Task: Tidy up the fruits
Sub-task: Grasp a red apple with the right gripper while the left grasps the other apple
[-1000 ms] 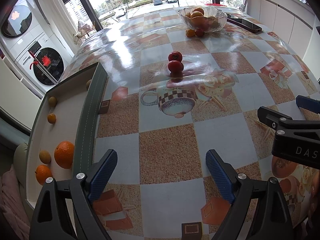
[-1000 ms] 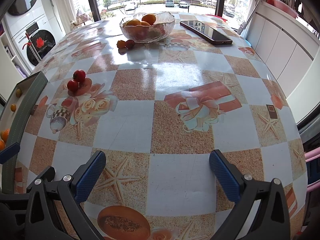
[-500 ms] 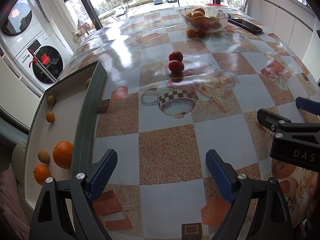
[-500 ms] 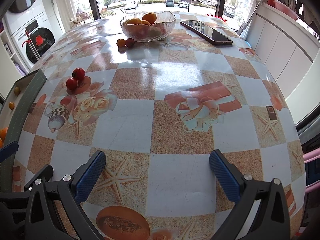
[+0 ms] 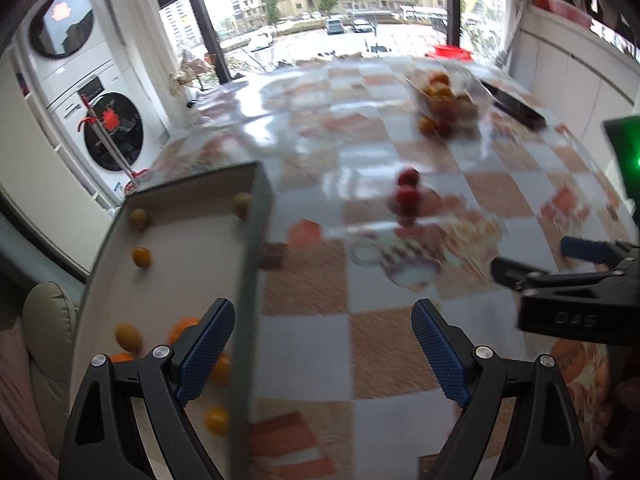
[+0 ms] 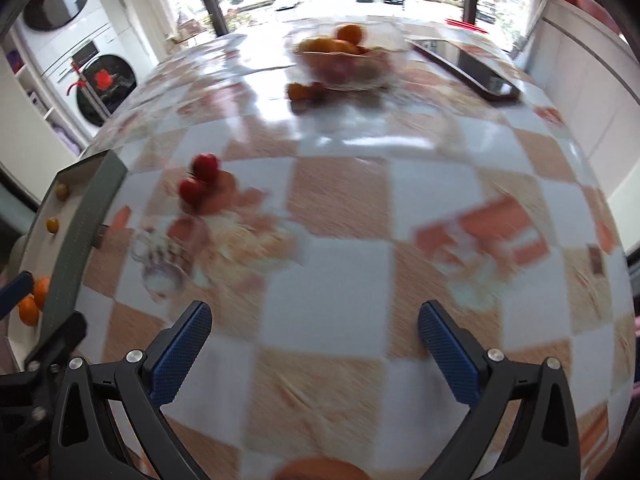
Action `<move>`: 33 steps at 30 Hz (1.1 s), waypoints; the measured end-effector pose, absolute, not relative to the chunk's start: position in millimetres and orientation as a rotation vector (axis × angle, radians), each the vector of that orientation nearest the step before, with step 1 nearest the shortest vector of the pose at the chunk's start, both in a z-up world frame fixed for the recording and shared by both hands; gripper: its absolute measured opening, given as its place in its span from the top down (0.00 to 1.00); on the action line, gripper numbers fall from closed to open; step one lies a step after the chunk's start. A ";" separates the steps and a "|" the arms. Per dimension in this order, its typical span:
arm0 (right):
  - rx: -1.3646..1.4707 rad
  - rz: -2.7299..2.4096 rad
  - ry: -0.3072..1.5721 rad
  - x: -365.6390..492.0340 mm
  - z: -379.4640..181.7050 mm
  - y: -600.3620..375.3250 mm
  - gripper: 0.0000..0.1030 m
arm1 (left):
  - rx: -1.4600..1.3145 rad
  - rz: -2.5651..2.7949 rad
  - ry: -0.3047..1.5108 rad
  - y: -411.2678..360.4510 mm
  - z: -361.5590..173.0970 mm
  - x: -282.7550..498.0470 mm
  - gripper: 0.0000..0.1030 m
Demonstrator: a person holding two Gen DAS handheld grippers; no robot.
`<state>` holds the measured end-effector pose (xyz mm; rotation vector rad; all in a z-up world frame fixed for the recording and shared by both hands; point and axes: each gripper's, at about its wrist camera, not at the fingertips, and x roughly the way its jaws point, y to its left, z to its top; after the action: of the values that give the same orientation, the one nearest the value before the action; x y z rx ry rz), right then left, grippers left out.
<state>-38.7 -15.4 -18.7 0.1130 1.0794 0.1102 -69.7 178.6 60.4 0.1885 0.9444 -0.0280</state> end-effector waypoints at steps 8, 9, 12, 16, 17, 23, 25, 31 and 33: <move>0.044 0.186 1.033 1.7 -16.8 51.0 0.16 | 0.111 0.025 0.908 225.5 80.5 -63.0 0.12; 0.034 0.179 1.021 6.7 -16.1 56.1 0.25 | 0.109 0.030 0.903 228.4 81.9 -63.4 0.12; 0.037 0.178 1.006 16.9 -14.1 67.0 0.43 | 0.101 0.037 0.895 235.1 85.9 -57.9 0.12; 0.036 0.178 0.994 16.4 -11.5 68.1 0.79 | 0.093 0.031 0.894 235.8 87.0 -47.5 0.12; 0.040 0.183 0.987 13.5 -11.0 65.2 0.79 | 0.091 0.024 0.896 233.2 86.2 -42.9 0.12; 0.087 0.186 0.974 -8.0 -4.1 26.8 0.79 | 0.087 -0.051 0.925 199.5 72.9 -19.8 0.12; 0.111 0.173 0.984 -15.5 -3.8 9.4 0.79 | 0.090 -0.069 0.936 184.1 67.5 -10.0 0.12; 0.170 0.129 1.001 -40.6 -7.6 -30.1 0.79 | 0.104 -0.111 0.981 136.7 37.8 22.6 0.12; 0.188 0.121 1.006 -46.6 -10.3 -39.4 0.79 | 0.106 -0.110 0.982 126.5 30.2 30.7 0.12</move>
<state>-46.6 -39.4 -10.3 0.1884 1.0065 0.1207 30.7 126.5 30.2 0.1057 0.9817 -0.1103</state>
